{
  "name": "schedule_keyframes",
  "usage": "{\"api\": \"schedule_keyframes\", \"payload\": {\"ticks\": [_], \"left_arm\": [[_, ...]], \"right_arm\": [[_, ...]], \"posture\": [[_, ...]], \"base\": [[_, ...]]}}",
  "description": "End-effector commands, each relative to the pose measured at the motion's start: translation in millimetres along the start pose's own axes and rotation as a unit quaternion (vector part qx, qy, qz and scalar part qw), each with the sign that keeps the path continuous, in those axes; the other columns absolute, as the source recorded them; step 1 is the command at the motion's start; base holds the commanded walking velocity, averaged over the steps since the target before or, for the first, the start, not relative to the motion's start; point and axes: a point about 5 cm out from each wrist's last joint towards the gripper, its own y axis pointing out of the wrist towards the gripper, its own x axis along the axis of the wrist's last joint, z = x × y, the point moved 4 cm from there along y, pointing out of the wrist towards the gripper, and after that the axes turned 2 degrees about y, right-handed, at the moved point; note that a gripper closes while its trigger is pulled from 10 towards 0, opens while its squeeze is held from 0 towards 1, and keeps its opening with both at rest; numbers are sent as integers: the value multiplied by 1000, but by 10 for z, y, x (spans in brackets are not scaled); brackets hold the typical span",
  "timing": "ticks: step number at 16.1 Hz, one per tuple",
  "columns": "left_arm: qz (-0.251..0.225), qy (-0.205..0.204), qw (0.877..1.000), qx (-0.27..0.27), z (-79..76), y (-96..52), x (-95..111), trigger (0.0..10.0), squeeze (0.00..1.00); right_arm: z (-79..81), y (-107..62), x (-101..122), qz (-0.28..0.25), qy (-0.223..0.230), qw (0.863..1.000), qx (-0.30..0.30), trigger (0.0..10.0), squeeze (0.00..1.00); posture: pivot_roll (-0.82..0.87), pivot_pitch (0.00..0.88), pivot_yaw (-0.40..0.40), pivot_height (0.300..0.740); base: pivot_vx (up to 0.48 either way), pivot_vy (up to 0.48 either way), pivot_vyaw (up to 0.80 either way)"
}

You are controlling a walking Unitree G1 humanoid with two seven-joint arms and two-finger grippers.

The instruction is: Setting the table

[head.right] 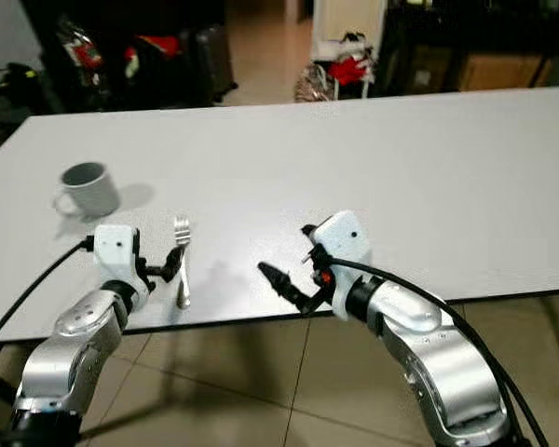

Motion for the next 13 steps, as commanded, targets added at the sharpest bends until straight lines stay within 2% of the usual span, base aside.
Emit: {"api": "schedule_keyframes", "payload": {"ticks": [1,4,7,10,11,12,13], "left_arm": [[4,15,1000,4,51,83,52,10000,0],[20,16,999,-40,-52,204,36,10000,0],[20,-14,998,-55,-157,277,66,10000,0],[51,-9,997,-55,-182,319,-76,10000,0],[60,-11,997,-52,-177,324,-108,9294,0],[77,-9,996,-35,-140,347,-171,627,0],[86,-6,996,-20,-100,366,-205,0,0]], "right_arm": [[41,6,45,2,-6,1000,30,10000,0],[70,-14,-40,24,-14,997,67,10000,0],[58,-13,-73,30,-7,997,70,10000,0],[87,-18,-100,34,-6,997,74,10000,0],[96,-21,-103,34,-6,997,75,10000,0],[106,-34,-125,39,-7,996,78,10000,0],[112,-47,-145,43,-8,996,80,10000,0]], "posture": [[-120,0,67,740],[-110,0,71,740],[-106,0,84,740],[-112,0,103,740],[-114,0,107,740],[-118,0,113,740],[-119,0,113,740]], "base": [[0,0,0],[0,0,0],[0,0,0],[0,0,0],[0,0,0],[0,0,0],[0,0,0]]}}
